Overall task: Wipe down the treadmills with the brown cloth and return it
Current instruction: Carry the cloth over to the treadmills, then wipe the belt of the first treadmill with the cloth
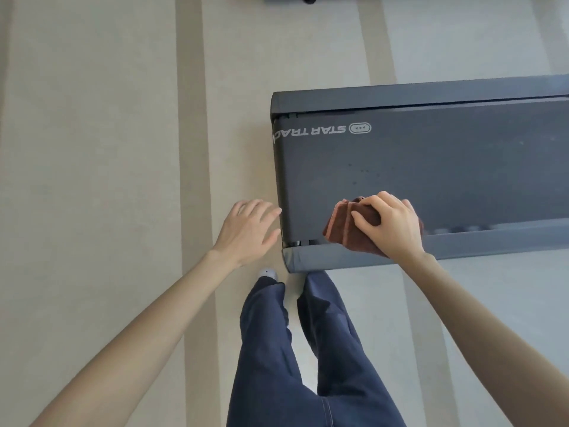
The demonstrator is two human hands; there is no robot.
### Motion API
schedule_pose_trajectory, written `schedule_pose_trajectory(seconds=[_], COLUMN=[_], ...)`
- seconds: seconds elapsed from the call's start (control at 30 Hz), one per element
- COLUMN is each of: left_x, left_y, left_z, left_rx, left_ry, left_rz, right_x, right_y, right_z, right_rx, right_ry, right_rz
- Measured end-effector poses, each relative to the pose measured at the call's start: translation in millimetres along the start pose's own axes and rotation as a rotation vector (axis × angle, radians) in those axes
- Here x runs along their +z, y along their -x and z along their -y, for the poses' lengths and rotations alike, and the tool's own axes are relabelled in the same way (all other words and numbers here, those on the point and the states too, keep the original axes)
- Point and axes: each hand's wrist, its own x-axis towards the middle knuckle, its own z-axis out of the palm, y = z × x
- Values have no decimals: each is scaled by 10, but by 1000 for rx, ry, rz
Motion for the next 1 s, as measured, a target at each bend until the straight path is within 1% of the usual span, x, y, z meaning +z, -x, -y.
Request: schedule_pose_trajectory(seconds=[0.07, 0.17, 0.37, 0.5, 0.63, 0.67, 0.73, 0.83, 0.93, 1.0], left_x=[364, 1073, 2764, 3773, 4503, 4622, 4791, 4927, 5001, 5019], left_y=[-206, -543, -1125, -1431, -1728, -1801, -1948, -2148, -2298, -2334], left_z=[36, 184, 664, 876, 1023, 1068, 1151, 1228, 1230, 1222], left_rx=[-14, -5, -23, -65, -69, -68, -58, -15, -5, -18], left_ry=[-2, -19, -38, -24, -17, -19, -28, -57, -68, -79], left_rz=[31, 68, 121, 106, 61, 38, -23, -101, -139, -150], right_x=[366, 1103, 2972, 4092, 4955, 5099, 5286, 5370, 5327, 5217], right_y=[-92, -206, -319, -337, -146, -112, -148, -404, -872, -1264], right_z=[-230, -609, -1375, -1824, -2097, -2152, -2253, -2336, -2420, -2446], right_rx=[22, 29, 12, -39, -124, -134, -144, -136, -120, -48], right_ry=[-17, -17, -5, 23, 145, 174, 173, 141, 185, 219], right_rz=[-8, -7, 7, -41, -8, -41, -166, -282, -328, -295])
